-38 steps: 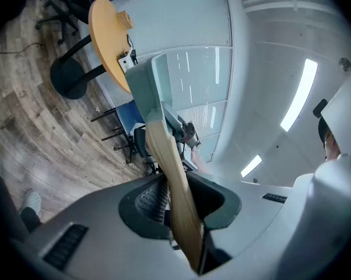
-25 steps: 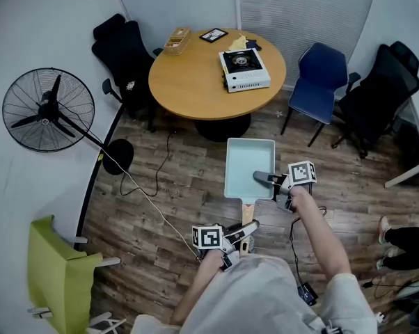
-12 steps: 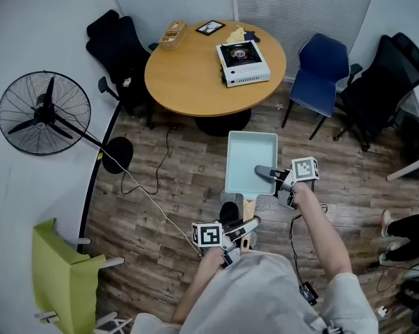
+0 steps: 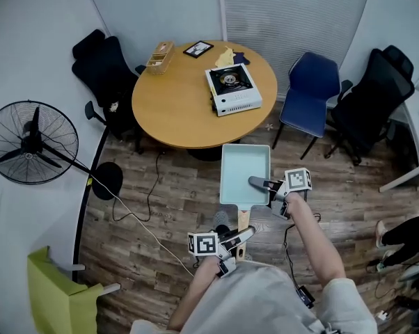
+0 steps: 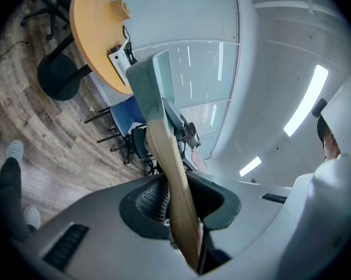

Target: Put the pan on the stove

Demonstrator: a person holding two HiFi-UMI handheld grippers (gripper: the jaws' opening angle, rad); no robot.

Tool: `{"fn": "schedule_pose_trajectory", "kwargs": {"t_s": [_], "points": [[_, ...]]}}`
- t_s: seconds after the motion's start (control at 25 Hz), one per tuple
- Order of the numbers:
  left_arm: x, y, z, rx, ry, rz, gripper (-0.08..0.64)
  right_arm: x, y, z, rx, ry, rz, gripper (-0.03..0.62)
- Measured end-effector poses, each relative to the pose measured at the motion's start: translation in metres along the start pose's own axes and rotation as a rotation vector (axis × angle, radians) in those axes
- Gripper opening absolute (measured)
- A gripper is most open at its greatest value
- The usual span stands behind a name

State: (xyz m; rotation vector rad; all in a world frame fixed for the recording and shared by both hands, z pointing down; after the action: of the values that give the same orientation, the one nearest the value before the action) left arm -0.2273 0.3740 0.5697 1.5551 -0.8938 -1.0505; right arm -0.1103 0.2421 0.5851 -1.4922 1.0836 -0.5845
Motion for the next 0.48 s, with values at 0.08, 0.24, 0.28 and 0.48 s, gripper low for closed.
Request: {"fn": "schedule_pose_trajectory", "kwargs": {"t_s": [0.08,0.24,0.28,0.48], "points": [[0.021,0.003,0.001,0.002,0.019,-0.001,0.103,0.021,-0.003,-0.001,-0.003,-0.031,-0.001,0.092],[0.066,0.005,0.002,0.002,0.052,-0.010,0.103,0.064,-0.006,0.000,-0.053,-0.081,0.024,0.094],[0.077,0.007,0.004,0.001,0.059,-0.011,0.103,0.074,-0.005,-0.001,-0.062,-0.098,0.031,0.094],[0.119,0.013,0.013,-0.007,0.064,0.003,0.091,0.114,-0.006,-0.010,-0.054,-0.194,0.028,0.094]]}}
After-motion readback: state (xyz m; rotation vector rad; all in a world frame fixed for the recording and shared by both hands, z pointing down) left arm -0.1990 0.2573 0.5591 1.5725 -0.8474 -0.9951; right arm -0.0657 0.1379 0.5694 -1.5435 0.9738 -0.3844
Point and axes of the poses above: the fingertips, and each gripper's own axes: z backward along the fingers, y to its left, x out of its top, the point moved 2 cm from there along z, backward along the fingers, and after that the axes turned 14 degrees about y, right-handed, at the moved point
